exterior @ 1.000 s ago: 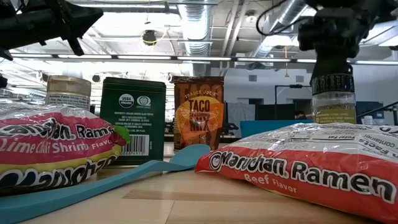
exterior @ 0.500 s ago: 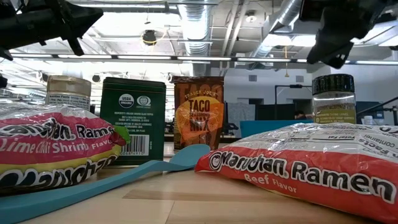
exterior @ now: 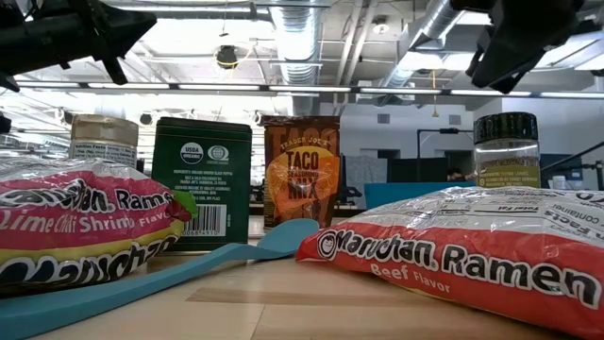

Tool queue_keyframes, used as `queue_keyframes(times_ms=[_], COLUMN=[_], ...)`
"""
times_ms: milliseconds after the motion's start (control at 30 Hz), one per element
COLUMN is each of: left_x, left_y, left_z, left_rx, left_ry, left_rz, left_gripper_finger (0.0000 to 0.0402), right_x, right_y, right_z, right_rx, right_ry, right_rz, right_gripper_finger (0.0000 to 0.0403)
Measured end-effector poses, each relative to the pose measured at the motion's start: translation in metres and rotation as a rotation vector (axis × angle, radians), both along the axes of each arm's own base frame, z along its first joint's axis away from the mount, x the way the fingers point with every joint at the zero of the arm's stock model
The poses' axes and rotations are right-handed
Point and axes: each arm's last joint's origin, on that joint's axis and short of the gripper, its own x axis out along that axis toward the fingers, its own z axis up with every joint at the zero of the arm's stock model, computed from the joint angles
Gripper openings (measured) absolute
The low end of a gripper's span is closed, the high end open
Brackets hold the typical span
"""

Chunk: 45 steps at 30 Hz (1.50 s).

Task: Pick & Place Food Item
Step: Put the light green seasoning bottle into the blue bin

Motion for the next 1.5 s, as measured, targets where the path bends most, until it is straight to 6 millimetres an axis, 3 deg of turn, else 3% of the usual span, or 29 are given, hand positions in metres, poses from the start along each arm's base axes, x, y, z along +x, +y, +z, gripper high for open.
queue_keyframes(times_ms=[167, 300, 600, 767, 867, 1233, 1500], left_x=[0.0, 0.0, 0.0, 0.0, 0.0, 0.0, 0.0], left_y=[0.0, 0.0, 0.0, 0.0, 0.0, 0.0, 0.0], left_z=[0.0, 0.0, 0.0, 0.0, -0.001, -0.001, -0.001], left_rx=[0.0, 0.0, -0.001, -0.002, -0.002, -0.002, -0.002], left_ry=[0.0, 0.0, 0.004, 0.005, 0.006, 0.007, 0.007], left_rz=[0.0, 0.0, 0.0, 0.0, 0.0, 0.0, 0.0], left_gripper_finger=[0.0002, 0.0002, 0.0002, 0.0002, 0.0002, 0.0002, 0.0002], right_x=[0.011, 0.019, 0.034, 0.042, 0.046, 0.049, 0.043], right_y=[-0.002, -0.002, 0.0, 0.001, 0.0, -0.013, 0.0], right_z=[-0.005, -0.003, 0.003, -0.004, -0.011, -0.023, -0.024], right_rx=[-0.011, 0.003, 0.01, 0.031, 0.057, 0.046, 0.046], right_ry=[0.029, 0.04, 0.065, 0.112, 0.155, 0.251, 0.266], right_rz=[-0.026, -0.042, -0.054, -0.039, -0.002, -0.041, -0.032], right_gripper_finger=[0.0004, 0.0032, 0.0159, 0.024, 0.0267, 0.0276, 0.0276])
